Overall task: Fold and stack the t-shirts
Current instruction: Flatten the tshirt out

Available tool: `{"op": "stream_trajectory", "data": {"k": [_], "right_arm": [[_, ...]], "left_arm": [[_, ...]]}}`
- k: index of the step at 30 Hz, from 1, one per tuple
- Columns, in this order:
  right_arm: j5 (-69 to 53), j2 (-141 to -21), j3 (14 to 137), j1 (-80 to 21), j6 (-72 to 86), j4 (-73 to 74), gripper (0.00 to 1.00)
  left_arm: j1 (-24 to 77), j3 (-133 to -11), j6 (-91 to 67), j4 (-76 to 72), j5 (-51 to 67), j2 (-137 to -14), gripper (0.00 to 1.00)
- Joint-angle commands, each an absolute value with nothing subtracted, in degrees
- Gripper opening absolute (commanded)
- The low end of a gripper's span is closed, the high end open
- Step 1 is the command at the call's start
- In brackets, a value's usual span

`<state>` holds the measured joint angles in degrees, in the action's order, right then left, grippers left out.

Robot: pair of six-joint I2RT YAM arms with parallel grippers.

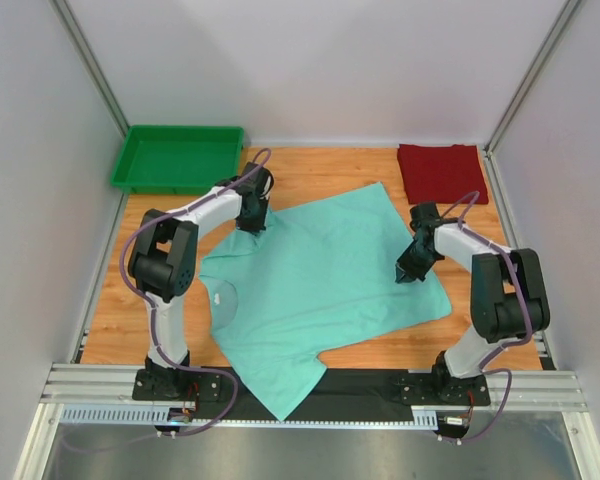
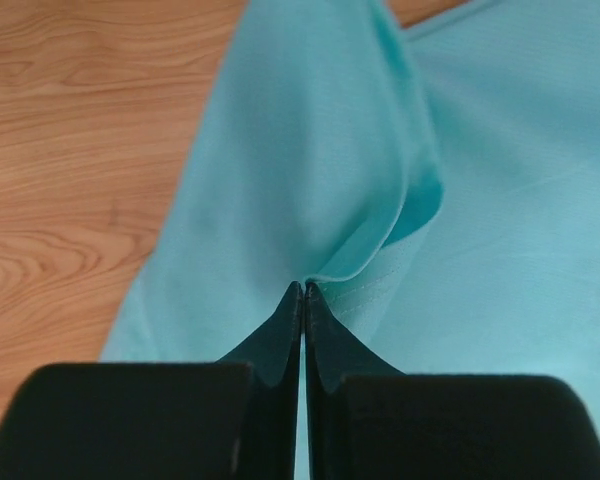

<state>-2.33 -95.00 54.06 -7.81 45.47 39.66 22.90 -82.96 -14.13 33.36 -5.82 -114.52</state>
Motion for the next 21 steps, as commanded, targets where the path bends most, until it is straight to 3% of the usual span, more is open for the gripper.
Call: {"op": "stream_trajectory", "data": {"k": [1, 5, 9, 11, 12, 13, 14, 16, 18, 21], "right_arm": [[7.12, -94.49, 50.54, -4.41, 51.05, 49.03, 0.07], [9.22, -89.94, 47.91, -2.12, 52.73, 51.06, 0.06], [11.33, -84.57, 45.97, -1.23, 51.69, 51.42, 0.06], [11.25, -83.24, 45.88, -1.14, 50.54, 52.29, 0.06], [10.73, -81.58, 45.79, -1.23, 50.02, 52.21, 0.06], [10.55, -80.87, 45.79, -1.23, 49.66, 52.21, 0.06], [10.63, -79.99, 45.97, -1.23, 48.7, 52.21, 0.06], [10.55, -78.05, 46.32, -1.14, 47.38, 51.77, 0.06], [10.2, -77.17, 47.8, -1.14, 44.31, 51.5, 0.06], [8.36, -76.55, 49.82, -1.23, 37.64, 49.93, 0.07]], "left_arm": [[23.12, -85.95, -12.75, 35.24, -9.93, -110.31, 0.0], [23.03, -91.12, -10.13, 35.07, -14.83, -109.16, 0.0], [21.19, -101.58, -2.91, 34.98, -26.24, -115.81, 0.04], [19.78, -108.52, -0.28, 34.72, -30.56, -118.11, 0.25], [18.91, -110.55, 0.0, 34.72, -31.89, -119.52, 0.43], [18.9, -113.52, 0.35, 34.72, -33.21, -119.88, 0.56], [18.98, -114.42, 1.57, 34.98, -34.53, -119.8, 0.61], [19.77, -113.83, 3.33, 33.93, -36.2, -117.26, 0.84], [21.0, -114.08, 2.73, 36.02, -36.56, -114.19, 0.9], [21.97, -112.95, -1.56, 44.45, -28.43, -108.91, 0.88]]}}
